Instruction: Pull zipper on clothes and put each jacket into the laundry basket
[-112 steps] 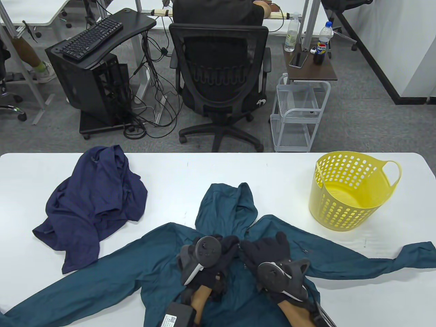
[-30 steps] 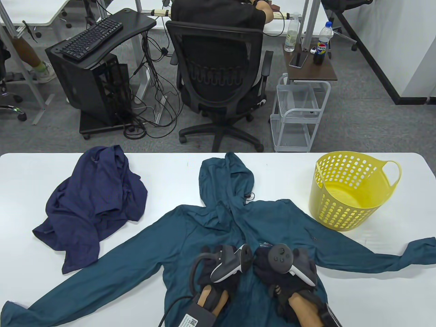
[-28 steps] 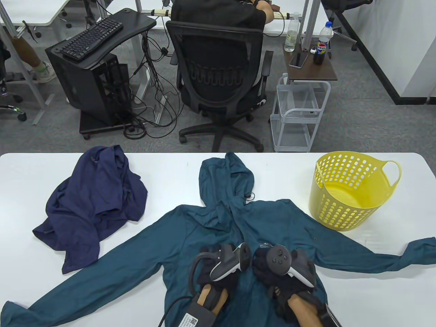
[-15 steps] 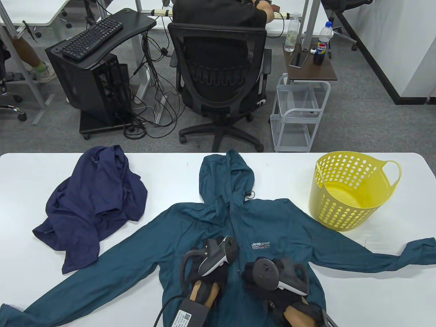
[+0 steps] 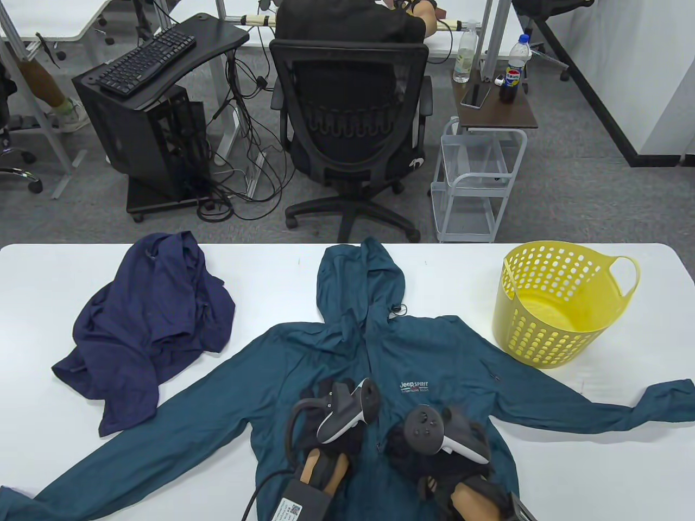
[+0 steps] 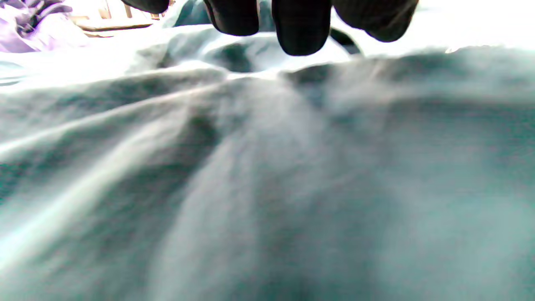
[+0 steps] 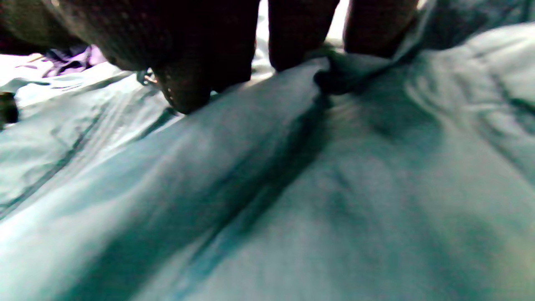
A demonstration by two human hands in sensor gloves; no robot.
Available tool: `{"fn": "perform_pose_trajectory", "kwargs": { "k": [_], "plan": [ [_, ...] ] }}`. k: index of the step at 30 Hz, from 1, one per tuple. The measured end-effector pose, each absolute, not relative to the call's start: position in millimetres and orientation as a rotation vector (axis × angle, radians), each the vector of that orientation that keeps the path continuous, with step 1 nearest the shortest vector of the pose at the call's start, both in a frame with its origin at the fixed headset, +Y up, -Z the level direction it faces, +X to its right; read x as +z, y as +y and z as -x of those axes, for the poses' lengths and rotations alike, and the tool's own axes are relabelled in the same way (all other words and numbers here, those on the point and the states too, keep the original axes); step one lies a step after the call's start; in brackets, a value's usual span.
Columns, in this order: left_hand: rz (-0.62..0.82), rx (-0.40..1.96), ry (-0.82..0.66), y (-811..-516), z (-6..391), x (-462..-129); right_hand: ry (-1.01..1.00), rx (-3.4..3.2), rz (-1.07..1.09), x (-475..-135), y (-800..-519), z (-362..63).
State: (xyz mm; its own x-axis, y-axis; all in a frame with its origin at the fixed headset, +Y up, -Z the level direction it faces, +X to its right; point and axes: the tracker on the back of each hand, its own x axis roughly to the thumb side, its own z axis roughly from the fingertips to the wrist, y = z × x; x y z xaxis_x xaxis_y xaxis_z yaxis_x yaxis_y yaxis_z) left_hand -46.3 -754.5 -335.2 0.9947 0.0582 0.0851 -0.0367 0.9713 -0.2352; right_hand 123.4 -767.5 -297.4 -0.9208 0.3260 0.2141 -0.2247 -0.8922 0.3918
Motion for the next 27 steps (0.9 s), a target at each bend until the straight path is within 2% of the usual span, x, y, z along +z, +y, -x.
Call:
{"fn": "perform_pose_trajectory", "kwargs": {
  "k": [5,11,17,27],
  "plan": [
    [0.302,0.136,-0.124,-748,39,-327,0.492,2.765,-0.263,-310,-773,-133],
    [0.472,0.108,-0.161,-763,23,-324,0.407,2.741,-0.170,-320,-779,-143],
    [0.538,0.080,-0.122,-778,28,-333,0.324,2.813,-0.250,-312,-776,-139],
    [0.530,0.102,-0.087,-783,41,-343,0.205,2.913,-0.417,-293,-762,-118]
  ]
}}
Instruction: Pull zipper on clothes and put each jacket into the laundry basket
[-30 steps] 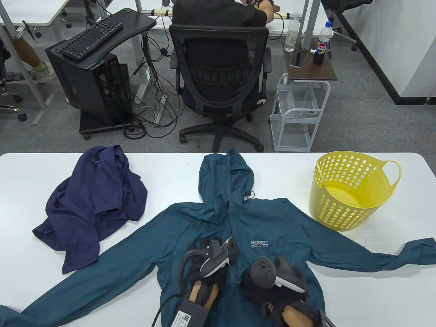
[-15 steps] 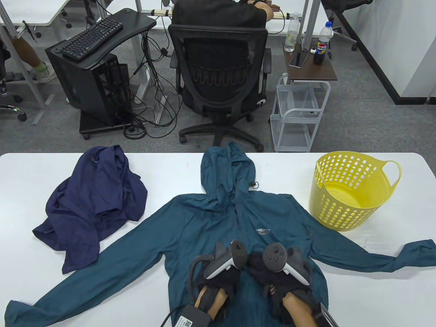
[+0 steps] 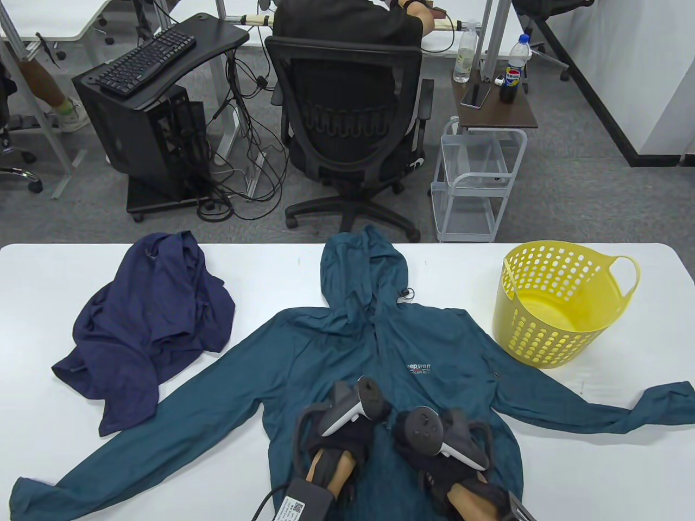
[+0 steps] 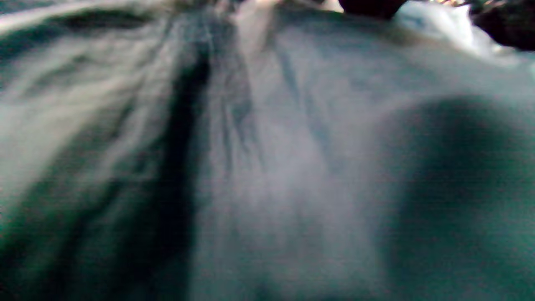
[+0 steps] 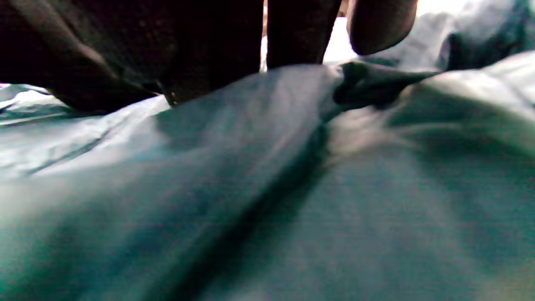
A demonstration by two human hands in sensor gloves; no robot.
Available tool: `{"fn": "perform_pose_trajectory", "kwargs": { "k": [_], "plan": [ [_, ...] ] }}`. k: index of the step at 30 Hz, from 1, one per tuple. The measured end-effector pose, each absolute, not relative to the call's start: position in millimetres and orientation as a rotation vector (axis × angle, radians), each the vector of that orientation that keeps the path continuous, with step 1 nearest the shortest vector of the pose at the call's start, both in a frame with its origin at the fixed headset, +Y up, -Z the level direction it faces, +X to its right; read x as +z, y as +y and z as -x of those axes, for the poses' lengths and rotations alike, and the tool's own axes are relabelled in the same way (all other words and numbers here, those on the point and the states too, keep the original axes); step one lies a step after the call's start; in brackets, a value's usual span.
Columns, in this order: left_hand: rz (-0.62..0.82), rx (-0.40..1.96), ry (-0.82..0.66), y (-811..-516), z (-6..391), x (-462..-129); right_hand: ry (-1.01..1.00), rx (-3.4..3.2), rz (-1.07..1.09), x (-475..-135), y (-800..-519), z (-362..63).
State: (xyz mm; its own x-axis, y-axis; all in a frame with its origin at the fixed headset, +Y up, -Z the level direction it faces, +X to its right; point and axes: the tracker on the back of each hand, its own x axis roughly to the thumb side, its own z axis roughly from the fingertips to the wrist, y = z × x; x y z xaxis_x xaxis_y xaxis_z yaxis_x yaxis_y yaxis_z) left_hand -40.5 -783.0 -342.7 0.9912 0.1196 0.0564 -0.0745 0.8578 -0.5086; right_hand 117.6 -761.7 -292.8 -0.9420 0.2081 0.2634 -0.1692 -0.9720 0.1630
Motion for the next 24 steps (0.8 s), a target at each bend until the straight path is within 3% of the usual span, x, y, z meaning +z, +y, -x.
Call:
{"fn": "perform_pose_trajectory", "kwargs": {
  "k": [10,14,17,24],
  "plan": [
    [0.509,0.121,-0.023,-785,63,-354,0.261,2.921,-0.680,-269,-748,-90],
    [0.483,0.111,-0.002,-787,70,-357,0.373,2.932,-0.758,-264,-749,-81],
    [0.478,0.111,-0.018,-787,70,-356,0.500,2.944,-0.715,-266,-756,-82],
    [0.392,0.101,-0.034,-775,66,-349,0.505,2.903,-0.565,-278,-762,-95]
  ]
}}
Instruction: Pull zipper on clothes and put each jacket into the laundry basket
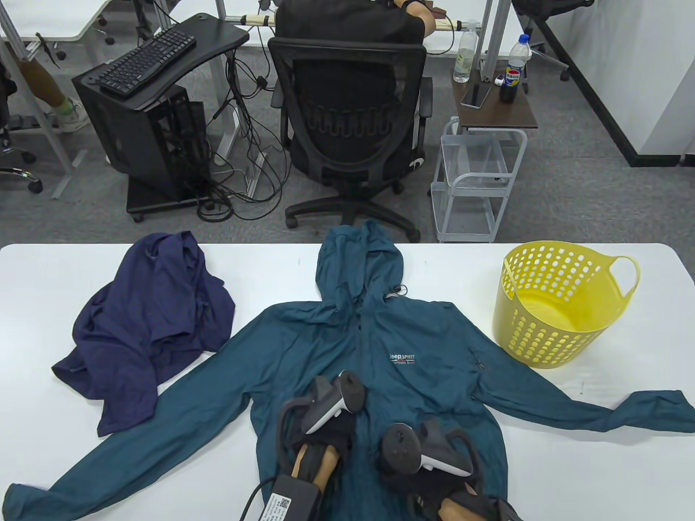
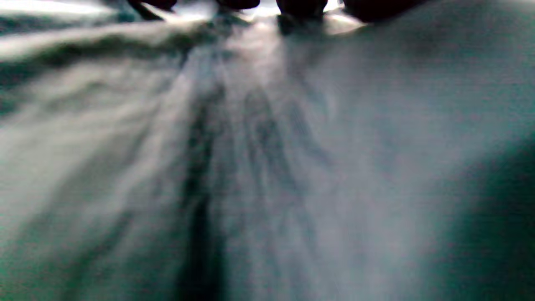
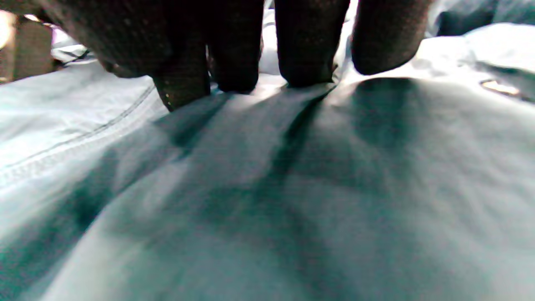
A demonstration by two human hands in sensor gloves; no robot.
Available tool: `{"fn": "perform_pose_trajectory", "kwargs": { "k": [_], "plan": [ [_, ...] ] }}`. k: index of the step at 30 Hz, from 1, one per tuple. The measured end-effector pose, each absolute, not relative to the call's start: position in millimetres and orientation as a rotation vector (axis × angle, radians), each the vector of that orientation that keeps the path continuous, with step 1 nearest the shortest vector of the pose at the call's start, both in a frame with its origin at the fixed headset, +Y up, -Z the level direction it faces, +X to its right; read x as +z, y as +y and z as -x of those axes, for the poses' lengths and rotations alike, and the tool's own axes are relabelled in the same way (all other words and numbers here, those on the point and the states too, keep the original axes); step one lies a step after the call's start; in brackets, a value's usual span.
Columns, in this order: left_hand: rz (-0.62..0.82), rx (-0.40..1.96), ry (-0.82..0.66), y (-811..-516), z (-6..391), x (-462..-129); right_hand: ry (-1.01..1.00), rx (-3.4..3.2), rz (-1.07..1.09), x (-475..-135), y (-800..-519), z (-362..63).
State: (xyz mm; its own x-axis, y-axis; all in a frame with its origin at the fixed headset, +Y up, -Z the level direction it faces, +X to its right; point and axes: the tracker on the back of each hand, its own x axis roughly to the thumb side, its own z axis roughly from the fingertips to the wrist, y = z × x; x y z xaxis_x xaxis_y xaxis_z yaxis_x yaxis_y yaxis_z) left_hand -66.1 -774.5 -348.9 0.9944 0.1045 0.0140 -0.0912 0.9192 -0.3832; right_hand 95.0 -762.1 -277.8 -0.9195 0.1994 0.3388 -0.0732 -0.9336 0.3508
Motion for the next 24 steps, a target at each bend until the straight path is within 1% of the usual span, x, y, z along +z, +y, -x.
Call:
{"fn": "perform_pose_trajectory", "kwargs": {
  "k": [4,9,11,15,17,19,24],
  "plan": [
    [0.324,0.111,-0.055,-760,58,-339,0.489,2.871,-0.459,-289,-766,-107],
    [0.350,0.073,-0.089,-749,37,-324,0.433,2.830,-0.305,-304,-771,-126],
    [0.334,0.066,-0.094,-746,30,-319,0.404,2.830,-0.246,-309,-772,-134],
    [0.208,0.035,-0.106,-735,17,-307,0.337,2.838,-0.154,-316,-775,-148],
    [0.169,0.026,-0.111,-732,11,-303,0.314,2.833,-0.126,-318,-777,-152],
    [0.201,0.016,-0.146,-736,6,-304,0.298,2.827,-0.127,-319,-778,-155],
    [0.427,-0.008,-0.151,-767,4,-318,0.267,2.850,-0.195,-314,-775,-151]
  ]
}}
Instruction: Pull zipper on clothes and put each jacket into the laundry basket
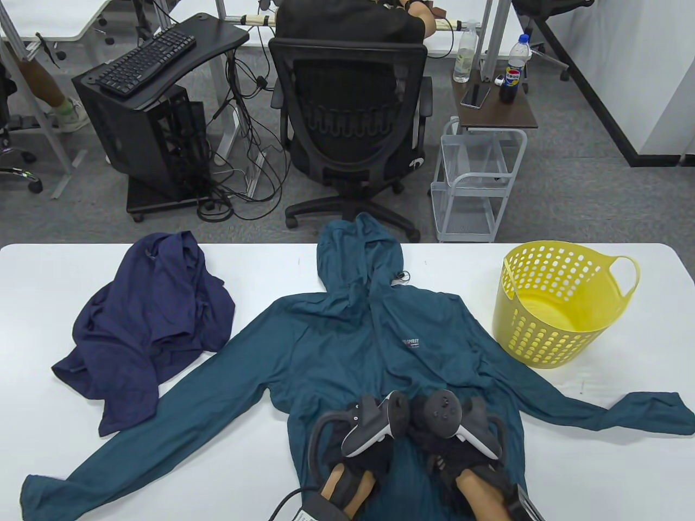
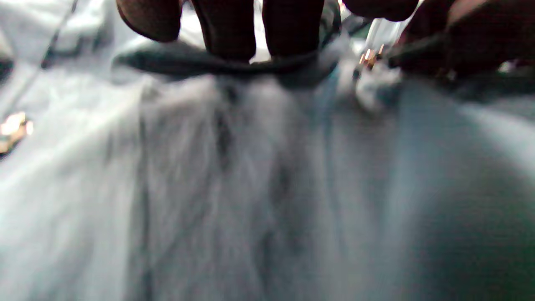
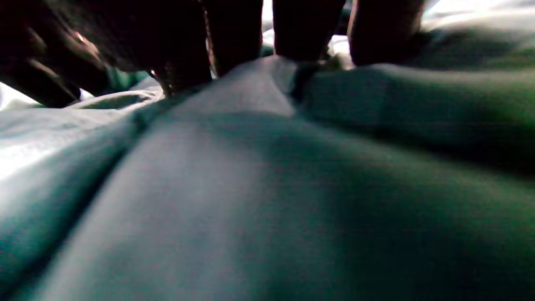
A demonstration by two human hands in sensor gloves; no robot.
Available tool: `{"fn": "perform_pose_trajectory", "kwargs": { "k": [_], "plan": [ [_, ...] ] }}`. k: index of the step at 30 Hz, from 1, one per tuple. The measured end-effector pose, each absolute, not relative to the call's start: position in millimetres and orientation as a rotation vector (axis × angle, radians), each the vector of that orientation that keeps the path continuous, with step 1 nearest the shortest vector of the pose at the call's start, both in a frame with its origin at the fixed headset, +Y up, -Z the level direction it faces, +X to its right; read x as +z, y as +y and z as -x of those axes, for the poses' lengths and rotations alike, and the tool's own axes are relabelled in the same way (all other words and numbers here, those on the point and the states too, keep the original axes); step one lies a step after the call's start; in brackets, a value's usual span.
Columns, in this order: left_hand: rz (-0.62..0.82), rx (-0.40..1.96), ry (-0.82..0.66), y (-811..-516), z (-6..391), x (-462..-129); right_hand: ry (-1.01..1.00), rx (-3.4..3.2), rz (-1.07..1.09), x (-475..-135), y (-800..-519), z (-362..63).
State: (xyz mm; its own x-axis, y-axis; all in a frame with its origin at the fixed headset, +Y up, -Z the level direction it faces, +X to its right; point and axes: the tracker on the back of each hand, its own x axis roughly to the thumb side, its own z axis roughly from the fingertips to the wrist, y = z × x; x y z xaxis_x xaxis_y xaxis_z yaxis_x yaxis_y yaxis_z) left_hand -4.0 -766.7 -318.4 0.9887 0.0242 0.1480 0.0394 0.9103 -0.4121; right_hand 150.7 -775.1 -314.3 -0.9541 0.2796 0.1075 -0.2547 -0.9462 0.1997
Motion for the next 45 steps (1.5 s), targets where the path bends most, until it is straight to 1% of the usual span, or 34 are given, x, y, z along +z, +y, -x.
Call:
{"fn": "perform_pose_trajectory", "kwargs": {
  "k": [2,7,14,19,24,26,30,34,39,42,45],
  "plan": [
    [0.489,-0.043,-0.170,-775,6,-323,0.260,2.868,-0.234,-311,-773,-148],
    [0.541,-0.011,-0.151,-782,16,-333,0.251,2.914,-0.334,-304,-768,-137],
    [0.517,0.040,-0.114,-786,45,-347,0.307,2.895,-0.549,-286,-758,-116],
    [0.524,0.135,-0.104,-787,69,-355,0.408,2.876,-0.694,-274,-756,-100],
    [0.508,0.140,-0.090,-788,82,-358,0.509,2.827,-0.801,-266,-758,-88],
    [0.507,0.137,-0.097,-789,82,-358,0.524,2.859,-0.774,-266,-761,-86],
    [0.453,0.088,-0.112,-784,79,-353,0.538,2.826,-0.678,-274,-767,-93],
    [0.356,0.105,-0.145,-766,70,-343,0.517,2.770,-0.551,-288,-773,-109],
    [0.279,0.082,-0.198,-749,51,-329,0.453,2.731,-0.400,-303,-778,-128],
    [0.281,0.044,-0.232,-748,37,-322,0.402,2.721,-0.326,-310,-781,-138],
    [0.373,0.012,-0.253,-759,26,-321,0.362,2.713,-0.288,-314,-784,-145]
  ]
}}
